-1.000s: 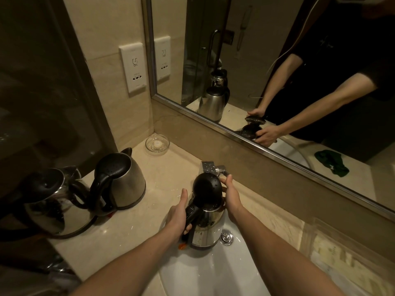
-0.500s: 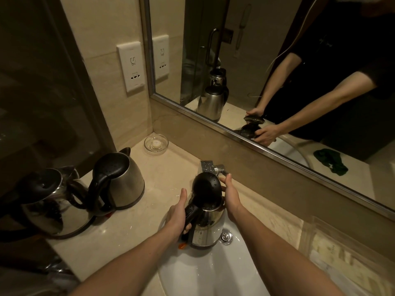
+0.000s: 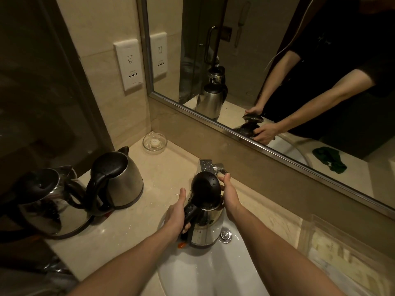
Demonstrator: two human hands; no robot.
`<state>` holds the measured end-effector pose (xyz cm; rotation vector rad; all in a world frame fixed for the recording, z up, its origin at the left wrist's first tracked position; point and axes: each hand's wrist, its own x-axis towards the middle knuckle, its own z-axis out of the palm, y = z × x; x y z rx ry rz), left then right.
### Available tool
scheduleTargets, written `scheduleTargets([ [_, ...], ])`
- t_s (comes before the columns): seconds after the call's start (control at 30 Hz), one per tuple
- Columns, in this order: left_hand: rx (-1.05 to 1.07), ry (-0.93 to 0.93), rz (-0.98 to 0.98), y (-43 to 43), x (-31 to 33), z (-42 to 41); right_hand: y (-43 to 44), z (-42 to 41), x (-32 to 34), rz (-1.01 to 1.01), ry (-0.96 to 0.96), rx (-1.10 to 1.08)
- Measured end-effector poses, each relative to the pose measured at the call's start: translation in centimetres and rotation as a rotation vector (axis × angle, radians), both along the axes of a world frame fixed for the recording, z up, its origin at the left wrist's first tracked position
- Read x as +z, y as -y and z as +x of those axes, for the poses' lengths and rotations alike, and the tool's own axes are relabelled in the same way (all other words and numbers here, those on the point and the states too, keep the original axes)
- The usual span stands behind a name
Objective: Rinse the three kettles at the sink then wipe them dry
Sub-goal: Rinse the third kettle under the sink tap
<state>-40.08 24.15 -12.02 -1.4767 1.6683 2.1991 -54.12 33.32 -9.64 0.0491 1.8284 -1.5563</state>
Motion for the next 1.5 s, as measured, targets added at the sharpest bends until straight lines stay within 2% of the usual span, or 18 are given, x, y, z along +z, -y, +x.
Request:
scheduleTargets([
  [0.47, -0.021, 0.011, -0.017, 0.1, 0.0, -0.1, 0.4, -0.8, -1.9, 0.035, 0.001, -0.08],
  [1.5, -0.04, -0.003, -0.006, 0.5, -0.5, -0.5, 0.1, -1.1, -2.2, -0.002, 0.003, -0.092],
])
